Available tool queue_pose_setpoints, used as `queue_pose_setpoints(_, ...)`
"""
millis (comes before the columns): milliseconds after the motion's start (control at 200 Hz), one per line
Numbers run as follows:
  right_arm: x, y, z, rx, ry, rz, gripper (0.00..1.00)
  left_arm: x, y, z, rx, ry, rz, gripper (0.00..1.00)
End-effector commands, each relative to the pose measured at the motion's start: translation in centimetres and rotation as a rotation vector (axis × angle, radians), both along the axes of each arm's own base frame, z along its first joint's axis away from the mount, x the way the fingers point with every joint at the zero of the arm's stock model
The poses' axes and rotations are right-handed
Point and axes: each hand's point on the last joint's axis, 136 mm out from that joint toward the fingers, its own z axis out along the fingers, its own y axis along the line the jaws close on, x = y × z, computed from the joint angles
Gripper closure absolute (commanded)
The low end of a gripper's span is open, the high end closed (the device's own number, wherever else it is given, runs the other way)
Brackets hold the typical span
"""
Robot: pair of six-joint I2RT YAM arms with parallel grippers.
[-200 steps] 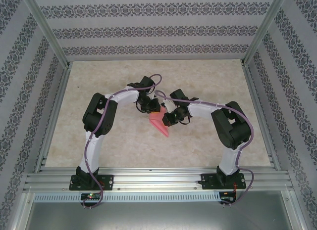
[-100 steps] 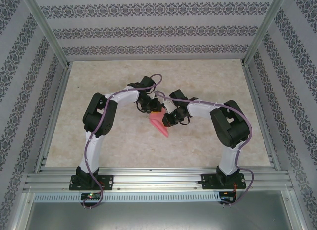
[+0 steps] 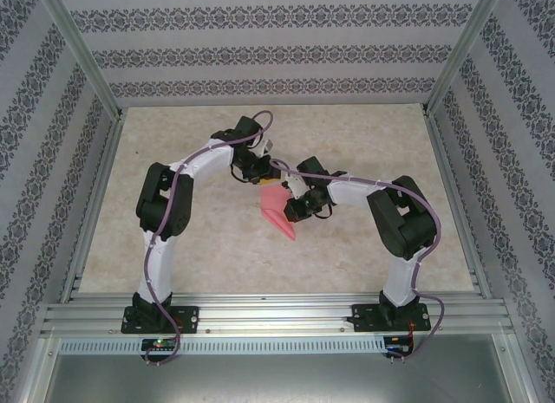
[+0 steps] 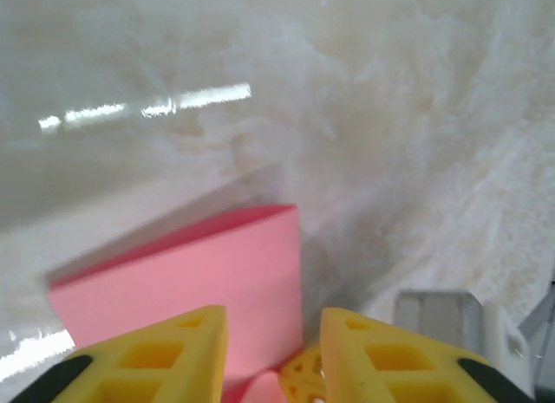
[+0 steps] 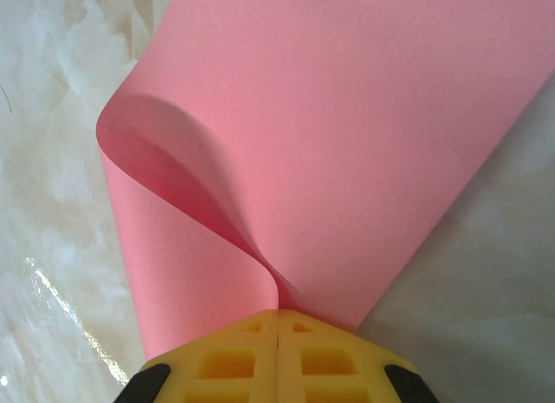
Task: Fold a paper plane with a square sheet of paper (fold left side to right side)
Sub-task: Third fold the triangle at the center of the table.
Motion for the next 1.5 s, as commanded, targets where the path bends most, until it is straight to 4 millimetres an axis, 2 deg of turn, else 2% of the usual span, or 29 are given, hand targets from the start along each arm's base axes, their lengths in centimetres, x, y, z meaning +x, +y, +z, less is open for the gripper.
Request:
queue_pose_setpoints(0,-2.1,-0.7,-2.8,-0.072,0.074,0.023,1.0,-1.8,0.1,2.2,-0.061,0.002,0.017,0.72)
queue_pose_setpoints(90,-2.0,-0.7,-2.8,-0.071,0.076,0.023,1.0,-3.0,0.8,1.7,-0.083,0.023,0.058,0.78)
queue_pose_setpoints(215,-2.0,-0.6,-2.8,-0.069,0.078,0.025,1.0,-4.1,1.5,1.7,-0.135,0.047,0.101,0.78)
queue_pose_setpoints(355,-2.1,-0.7,-2.8,-0.073,0.079,0.028,1.0,-5.4,0.1,2.7,-0.235,0.073,0.1,0.76)
queue_pose_setpoints(435,-2.2,-0.7,-2.9,-0.075,0.081,0.028,1.0,-6.3,-0.5,2.4,-0.231,0.089,0.085,0.75)
queue_pose_setpoints(545,-2.2,-0.6,-2.9,-0.075,0.081,0.029,1.0,-7.3,-1.4,0.9,-0.215,0.124,0.084,0.76)
queue_pose_setpoints(889,-2.2,-0.5,-2.9,-0.075,0.077,0.032,1.0,-7.6,-2.8,-2.0,-0.188,0.169,0.094,0.76)
queue_pose_setpoints(1099,-2.2,-0.5,-2.9,-0.077,0.078,0.031,1.0,-8.4,-2.1,-4.5,-0.13,0.204,0.105,0.77)
queue_pose_setpoints(1499,-2.2,-0.5,-3.0,-0.084,0.08,0.033,1.0,-10.0,-0.4,-6.6,-0.044,0.23,0.096,0.77)
